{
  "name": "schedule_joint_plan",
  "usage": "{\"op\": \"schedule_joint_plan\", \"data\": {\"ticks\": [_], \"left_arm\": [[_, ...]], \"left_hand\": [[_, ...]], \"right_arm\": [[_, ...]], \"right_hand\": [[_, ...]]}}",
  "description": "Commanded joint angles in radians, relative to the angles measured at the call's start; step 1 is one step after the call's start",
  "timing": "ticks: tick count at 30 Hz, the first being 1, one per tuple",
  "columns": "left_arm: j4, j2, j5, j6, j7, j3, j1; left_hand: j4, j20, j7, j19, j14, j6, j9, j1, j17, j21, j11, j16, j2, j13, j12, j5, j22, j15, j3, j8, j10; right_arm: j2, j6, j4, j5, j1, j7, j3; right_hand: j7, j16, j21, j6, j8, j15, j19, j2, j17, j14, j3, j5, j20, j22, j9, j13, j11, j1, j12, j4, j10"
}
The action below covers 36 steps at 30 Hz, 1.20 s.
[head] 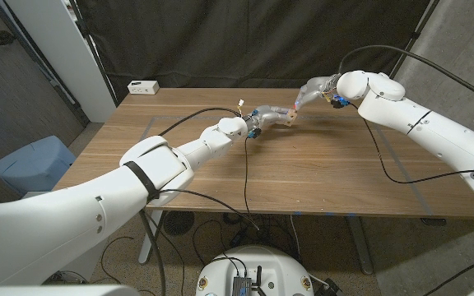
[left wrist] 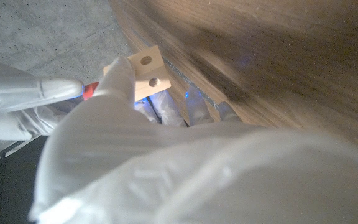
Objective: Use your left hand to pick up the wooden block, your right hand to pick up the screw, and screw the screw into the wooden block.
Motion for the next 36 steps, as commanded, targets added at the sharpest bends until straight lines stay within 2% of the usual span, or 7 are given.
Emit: {"op": "schedule_joint_plan", "data": {"ticks": [1, 27, 36], "left_arm": [[-0.004, 0.003, -0.002, -0.006, -0.004, 0.002, 0.0], [0.014, -0.007, 0.0, -0.029, -0.011, -0.003, 0.001], [0.003, -0.004, 0.0, -0.02, -0.011, -0.002, 0.003]], "left_hand": [[0.005, -0.005, 0.014, 0.002, 0.008, 0.043, 0.005, 0.002, 0.001, 0.009, 0.0, 0.004, 0.012, 0.003, 0.002, 0.0, 0.001, -0.085, 0.001, 0.002, 0.011], [0.007, -0.007, 0.014, 0.005, 0.011, 0.043, 0.005, 0.001, 0.002, 0.01, 0.0, 0.006, 0.016, 0.004, 0.002, 0.001, 0.001, -0.086, 0.002, 0.001, 0.011], [0.006, -0.007, 0.016, 0.006, 0.013, 0.043, 0.005, 0.002, 0.002, 0.01, 0.0, 0.007, 0.016, 0.004, 0.001, 0.001, 0.001, -0.084, 0.002, 0.0, 0.01]], "right_arm": [[0.004, -0.005, -0.001, -0.005, -0.005, -0.012, -0.003], [-0.008, -0.017, -0.032, -0.015, -0.033, -0.045, 0.01], [-0.005, -0.021, -0.027, -0.031, -0.033, -0.051, 0.004]], "right_hand": [[0.001, 0.006, 0.01, 0.027, 0.015, 0.004, 0.015, -0.001, 0.002, 0.009, 0.007, -0.002, -0.001, 0.002, 0.006, 0.003, -0.005, 0.013, 0.008, 0.002, 0.019], [0.005, 0.013, 0.015, 0.073, 0.048, -0.006, 0.051, -0.004, 0.003, 0.045, 0.009, -0.005, -0.006, 0.002, 0.021, 0.003, -0.016, 0.025, 0.015, 0.003, 0.061], [0.016, 0.018, 0.019, 0.099, 0.064, -0.012, 0.073, -0.004, 0.004, 0.063, 0.006, -0.006, -0.012, 0.002, 0.026, 0.003, -0.022, 0.022, 0.02, 0.007, 0.087]]}}
